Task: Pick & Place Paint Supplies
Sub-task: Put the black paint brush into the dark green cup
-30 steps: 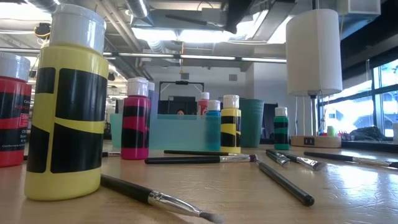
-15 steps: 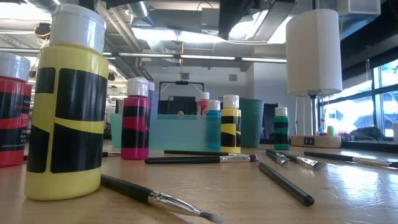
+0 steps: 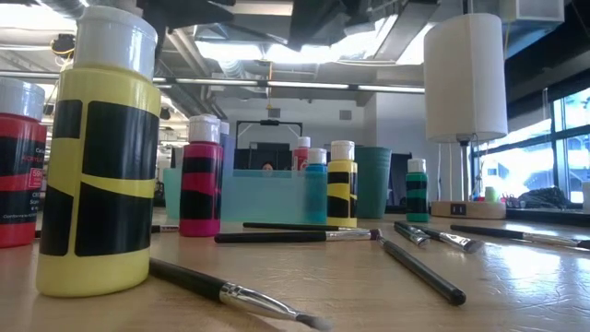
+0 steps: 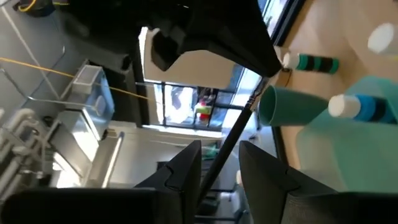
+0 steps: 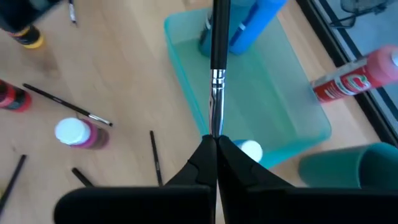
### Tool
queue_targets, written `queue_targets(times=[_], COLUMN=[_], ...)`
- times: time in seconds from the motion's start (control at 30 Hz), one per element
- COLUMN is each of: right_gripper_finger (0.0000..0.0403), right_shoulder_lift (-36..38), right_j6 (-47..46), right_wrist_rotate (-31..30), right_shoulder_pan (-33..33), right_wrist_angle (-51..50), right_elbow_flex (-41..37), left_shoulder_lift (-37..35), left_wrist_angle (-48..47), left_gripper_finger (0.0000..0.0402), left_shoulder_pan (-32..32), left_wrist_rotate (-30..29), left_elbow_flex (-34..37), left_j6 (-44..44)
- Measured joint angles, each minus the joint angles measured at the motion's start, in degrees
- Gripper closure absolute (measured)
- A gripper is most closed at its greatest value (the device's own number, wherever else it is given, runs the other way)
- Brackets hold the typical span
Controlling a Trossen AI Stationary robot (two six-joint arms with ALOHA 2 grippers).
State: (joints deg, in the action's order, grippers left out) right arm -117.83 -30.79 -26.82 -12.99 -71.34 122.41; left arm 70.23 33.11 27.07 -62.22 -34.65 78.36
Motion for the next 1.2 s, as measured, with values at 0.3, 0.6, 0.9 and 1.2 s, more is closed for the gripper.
queue_targets(times=[0.3, 0.6, 0.9, 1.2], right_gripper_finger=[0.0403, 0.0403, 0.0403, 0.0403], right_shoulder_lift=[0.0, 0.0, 0.0, 0.2], right_j6=[1.5, 1.7, 1.7, 1.9], right_wrist_rotate=[2.1, 4.4, 5.0, 5.0], right_shoulder_pan=[0.0, -0.1, -0.3, -0.3], right_wrist_angle=[3.0, 4.7, 4.9, 4.9], right_elbow_flex=[0.0, 0.0, 0.0, 0.0], left_shoulder_lift=[3.6, 5.8, 5.8, 5.8], left_wrist_angle=[6.3, 7.9, 7.9, 6.3], left_gripper_finger=[0.0297, 0.0297, 0.0302, 0.0357], left_shoulder_pan=[-0.3, -1.8, -2.8, -2.8], left_wrist_rotate=[-1.4, -1.9, -2.2, -2.4], left_elbow_flex=[0.0, 0.0, 0.0, 0.1], left_j6=[7.9, 9.9, 9.6, 9.7])
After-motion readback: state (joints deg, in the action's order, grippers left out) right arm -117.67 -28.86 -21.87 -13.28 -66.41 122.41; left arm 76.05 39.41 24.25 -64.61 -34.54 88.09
